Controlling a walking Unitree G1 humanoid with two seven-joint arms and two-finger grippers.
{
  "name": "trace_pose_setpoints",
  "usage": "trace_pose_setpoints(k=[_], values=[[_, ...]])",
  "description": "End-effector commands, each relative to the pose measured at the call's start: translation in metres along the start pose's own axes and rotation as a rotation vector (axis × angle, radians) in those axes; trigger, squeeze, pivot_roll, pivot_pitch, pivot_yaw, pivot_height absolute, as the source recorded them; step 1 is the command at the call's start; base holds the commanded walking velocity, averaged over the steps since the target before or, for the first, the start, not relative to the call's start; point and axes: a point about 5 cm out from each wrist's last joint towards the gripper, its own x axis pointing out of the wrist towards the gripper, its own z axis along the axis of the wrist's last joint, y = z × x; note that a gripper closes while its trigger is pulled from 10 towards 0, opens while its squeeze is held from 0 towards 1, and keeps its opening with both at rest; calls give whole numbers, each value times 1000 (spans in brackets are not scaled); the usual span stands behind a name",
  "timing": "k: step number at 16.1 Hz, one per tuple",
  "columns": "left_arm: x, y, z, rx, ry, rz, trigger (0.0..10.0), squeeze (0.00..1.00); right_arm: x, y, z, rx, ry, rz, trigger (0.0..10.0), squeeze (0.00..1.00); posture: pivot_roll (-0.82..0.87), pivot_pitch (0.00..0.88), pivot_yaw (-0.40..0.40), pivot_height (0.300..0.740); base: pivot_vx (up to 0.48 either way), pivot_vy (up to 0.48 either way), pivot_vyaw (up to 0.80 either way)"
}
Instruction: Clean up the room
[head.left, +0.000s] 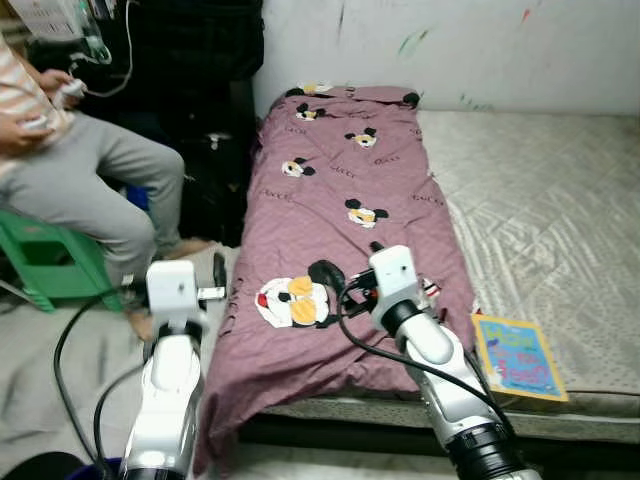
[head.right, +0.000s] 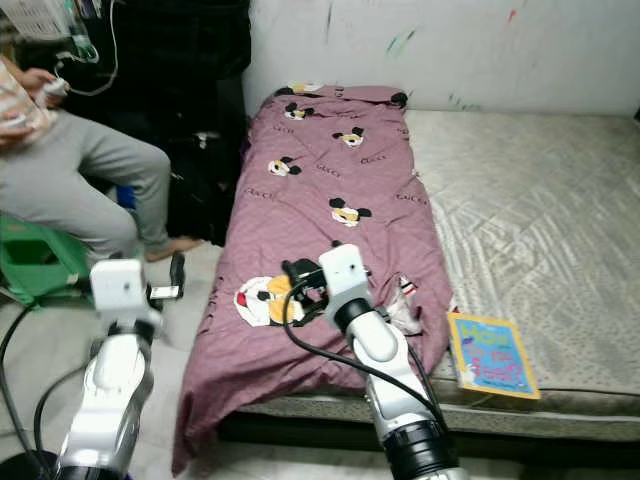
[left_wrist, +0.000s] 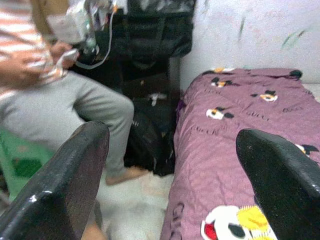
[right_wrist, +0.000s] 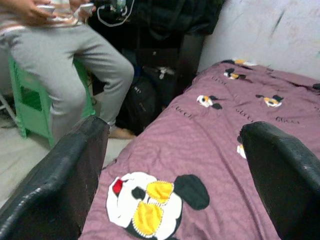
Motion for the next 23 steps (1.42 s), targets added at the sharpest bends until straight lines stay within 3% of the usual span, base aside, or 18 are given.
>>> trace_pose_setpoints(k=[1,5,10,19,23], values=[[-2,6,5,2,-18,29,10000,0,-2,2,-6,6,23,12,10000,0,85,0,-50,740,0,0,0],[-15,11,-4,-8,38,33,10000,0,-13,10,-16,24,44,17,10000,0,61,0,-6,740,0,0,0],[-9,6,-6,-13,75,-14,10000,0,-26,10,-30,51,106,-39,10000,0,28,0,31,740,0,0,0],[-27,23,-12,-44,111,122,10000,0,-20,18,-30,10,144,98,10000,0,95,0,-84,740,0,0,0],[-23,18,-12,-62,118,55,10000,0,-26,13,-31,9,144,76,10000,0,54,0,-54,740,0,0,0]])
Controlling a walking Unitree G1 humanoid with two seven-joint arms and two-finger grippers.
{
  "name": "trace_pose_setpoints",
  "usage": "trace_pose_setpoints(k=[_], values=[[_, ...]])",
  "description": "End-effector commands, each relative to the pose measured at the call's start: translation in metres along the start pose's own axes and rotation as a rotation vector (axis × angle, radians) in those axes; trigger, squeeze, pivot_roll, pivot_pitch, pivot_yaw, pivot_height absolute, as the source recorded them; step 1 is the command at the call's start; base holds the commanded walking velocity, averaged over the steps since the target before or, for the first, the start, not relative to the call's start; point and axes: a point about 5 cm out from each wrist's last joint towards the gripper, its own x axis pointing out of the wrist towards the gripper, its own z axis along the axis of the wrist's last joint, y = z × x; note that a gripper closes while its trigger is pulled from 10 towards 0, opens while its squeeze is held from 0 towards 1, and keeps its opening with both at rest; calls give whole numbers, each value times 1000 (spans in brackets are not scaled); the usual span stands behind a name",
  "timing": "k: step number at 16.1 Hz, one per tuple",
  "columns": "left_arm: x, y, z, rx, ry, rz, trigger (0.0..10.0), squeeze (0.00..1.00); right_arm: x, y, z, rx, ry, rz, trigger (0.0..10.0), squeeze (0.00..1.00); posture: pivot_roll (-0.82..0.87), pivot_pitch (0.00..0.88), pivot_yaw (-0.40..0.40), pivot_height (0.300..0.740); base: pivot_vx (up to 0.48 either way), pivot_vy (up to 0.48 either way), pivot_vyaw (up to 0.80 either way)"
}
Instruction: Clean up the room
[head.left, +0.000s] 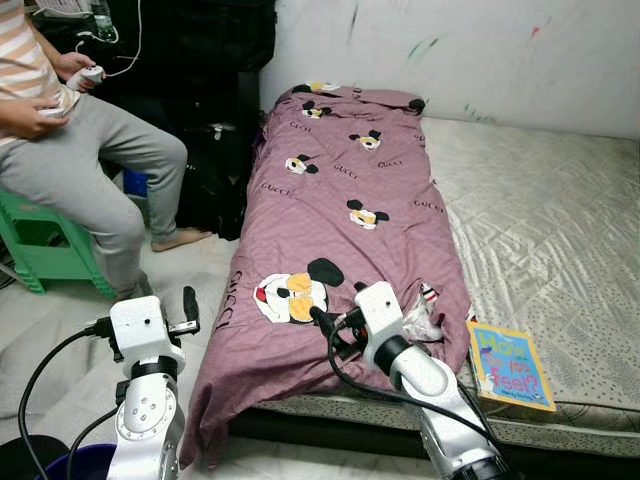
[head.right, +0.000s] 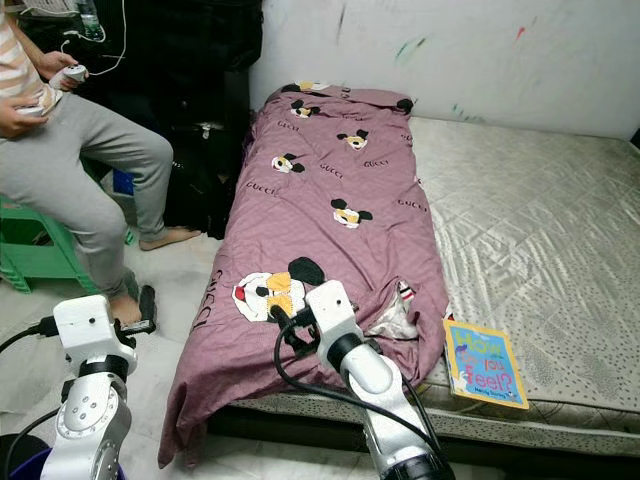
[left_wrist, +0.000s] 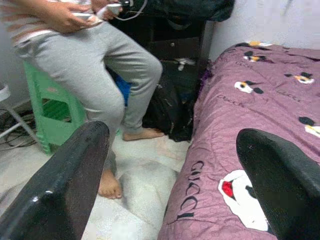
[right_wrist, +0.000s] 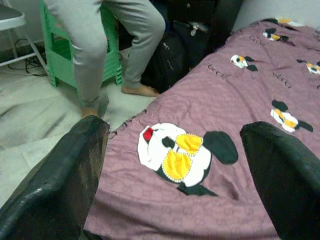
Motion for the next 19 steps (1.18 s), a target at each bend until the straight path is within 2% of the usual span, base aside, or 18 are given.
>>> trace_pose_setpoints(k=[1,4,6,8,19], values=[[2,-4,4,-5,-5,-33,10000,0,-2,-5,3,0,-10,-21,10000,0,45,0,-47,740,0,0,0],[6,-13,7,-21,-12,-92,10000,0,-6,-12,2,30,-9,-73,10000,0,23,0,-23,740,0,0,-217],[8,-14,7,-24,-10,-108,10000,0,-8,-13,4,44,-20,-94,10000,0,16,0,-10,740,0,0,-778],[9,-14,8,-21,-10,-120,10000,0,-7,-11,4,49,-23,-98,10000,0,16,0,-5,740,0,0,0],[10,-15,10,-19,-20,-137,10000,0,-6,-10,5,60,-21,-103,10000,0,16,1,-5,740,324,0,0]])
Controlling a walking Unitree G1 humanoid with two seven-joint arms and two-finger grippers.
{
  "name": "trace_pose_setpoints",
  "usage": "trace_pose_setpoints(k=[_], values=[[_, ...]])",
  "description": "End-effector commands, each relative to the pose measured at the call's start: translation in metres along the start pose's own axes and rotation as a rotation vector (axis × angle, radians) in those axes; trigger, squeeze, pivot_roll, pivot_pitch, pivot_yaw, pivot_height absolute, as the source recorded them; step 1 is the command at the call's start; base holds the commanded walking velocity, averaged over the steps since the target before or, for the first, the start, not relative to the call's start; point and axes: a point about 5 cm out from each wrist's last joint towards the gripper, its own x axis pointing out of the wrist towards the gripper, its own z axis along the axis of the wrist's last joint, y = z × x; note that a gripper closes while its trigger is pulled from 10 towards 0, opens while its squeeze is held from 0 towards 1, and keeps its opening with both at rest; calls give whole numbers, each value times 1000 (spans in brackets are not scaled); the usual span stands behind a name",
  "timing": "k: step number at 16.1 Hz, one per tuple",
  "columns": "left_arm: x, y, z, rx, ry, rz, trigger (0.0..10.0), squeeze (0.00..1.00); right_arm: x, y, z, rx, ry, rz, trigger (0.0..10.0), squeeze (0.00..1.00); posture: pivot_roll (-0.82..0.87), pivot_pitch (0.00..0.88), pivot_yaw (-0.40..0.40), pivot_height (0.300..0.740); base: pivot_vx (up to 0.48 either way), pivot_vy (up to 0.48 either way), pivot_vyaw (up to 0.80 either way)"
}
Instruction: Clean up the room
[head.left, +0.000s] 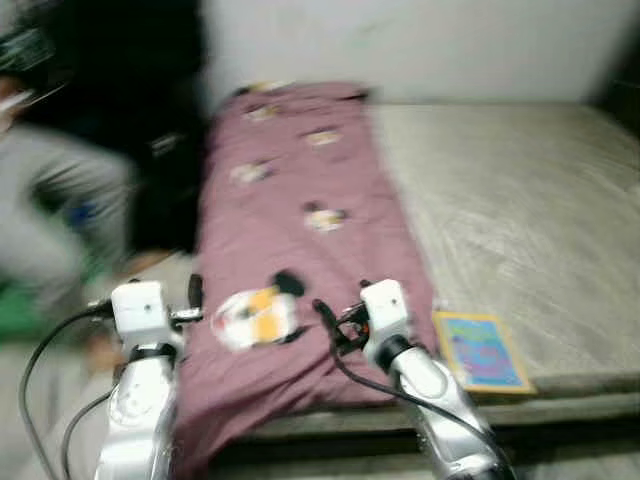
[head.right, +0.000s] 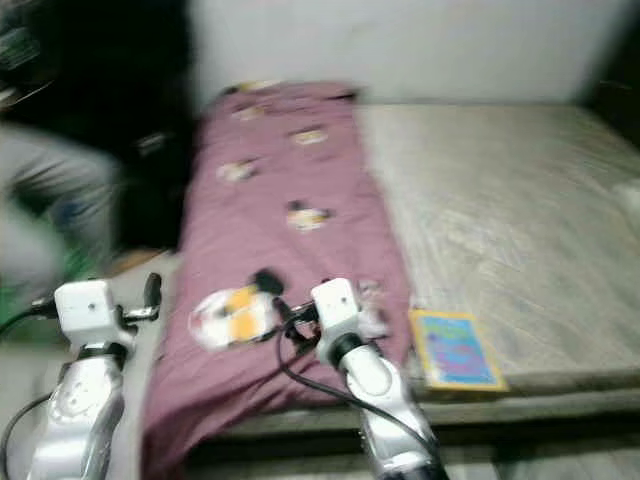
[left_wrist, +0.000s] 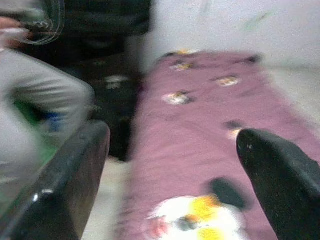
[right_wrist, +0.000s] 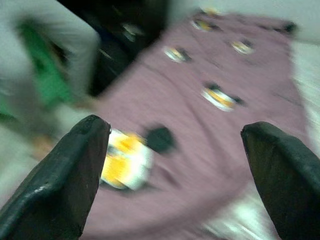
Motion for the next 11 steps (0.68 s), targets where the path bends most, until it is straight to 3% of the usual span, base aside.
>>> trace_pose_setpoints(k=[1,8,11], values=[[-2,10,-3,22,14,17,10000,0,7,6,11,11,-37,11,10000,0,15,0,-5,740,326,0,0],[0,9,-3,32,22,34,10000,0,6,5,11,22,-42,8,10000,0,19,2,-4,740,36,0,0],[0,8,-3,30,20,28,10000,0,6,6,11,17,-42,11,10000,0,19,2,-4,740,0,-290,0]])
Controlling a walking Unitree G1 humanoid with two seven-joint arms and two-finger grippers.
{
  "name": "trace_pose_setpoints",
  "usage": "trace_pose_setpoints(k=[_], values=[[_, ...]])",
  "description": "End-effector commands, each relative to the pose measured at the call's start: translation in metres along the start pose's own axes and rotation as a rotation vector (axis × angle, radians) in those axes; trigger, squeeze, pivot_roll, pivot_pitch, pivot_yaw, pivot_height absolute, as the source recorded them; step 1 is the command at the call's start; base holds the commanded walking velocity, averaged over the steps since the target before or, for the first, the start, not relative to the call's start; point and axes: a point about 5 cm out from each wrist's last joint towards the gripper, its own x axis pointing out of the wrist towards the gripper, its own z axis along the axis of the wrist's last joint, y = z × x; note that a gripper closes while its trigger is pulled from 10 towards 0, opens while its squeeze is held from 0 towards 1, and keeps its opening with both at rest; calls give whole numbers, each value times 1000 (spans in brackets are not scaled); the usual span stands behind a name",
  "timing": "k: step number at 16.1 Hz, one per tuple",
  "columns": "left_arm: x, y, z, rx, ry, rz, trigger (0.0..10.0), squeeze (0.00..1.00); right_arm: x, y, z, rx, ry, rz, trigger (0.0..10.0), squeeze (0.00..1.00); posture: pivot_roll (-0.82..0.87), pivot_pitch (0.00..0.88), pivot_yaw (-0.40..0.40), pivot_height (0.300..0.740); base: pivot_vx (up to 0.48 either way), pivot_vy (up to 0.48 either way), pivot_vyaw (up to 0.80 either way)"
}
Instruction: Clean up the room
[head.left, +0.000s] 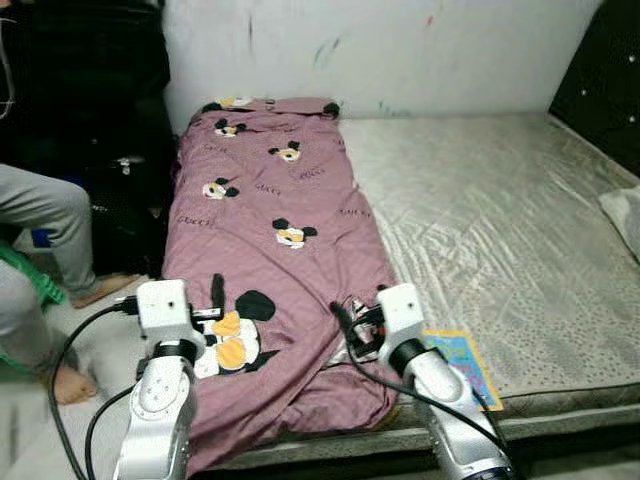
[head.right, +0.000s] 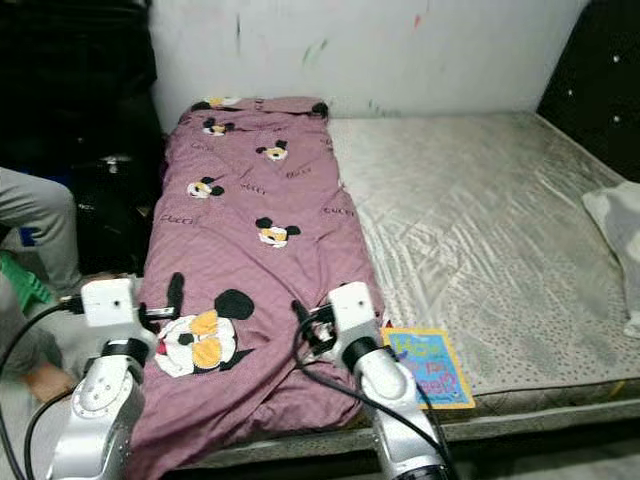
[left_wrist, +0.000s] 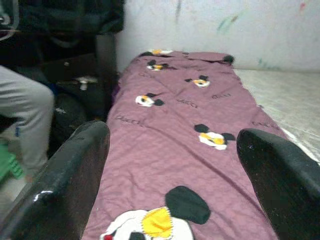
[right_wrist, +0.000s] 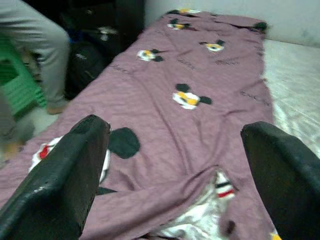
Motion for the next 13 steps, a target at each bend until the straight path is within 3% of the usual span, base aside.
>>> trace_pose_setpoints(k=[1,13], values=[[1,1,0,7,1,-3,10000,0,1,-1,5,-4,-19,-4,10000,0,19,2,-4,740,0,-315,0],[3,-3,2,5,-11,-11,10000,0,3,-1,5,-18,-19,3,10000,0,15,0,-6,740,0,-333,0]])
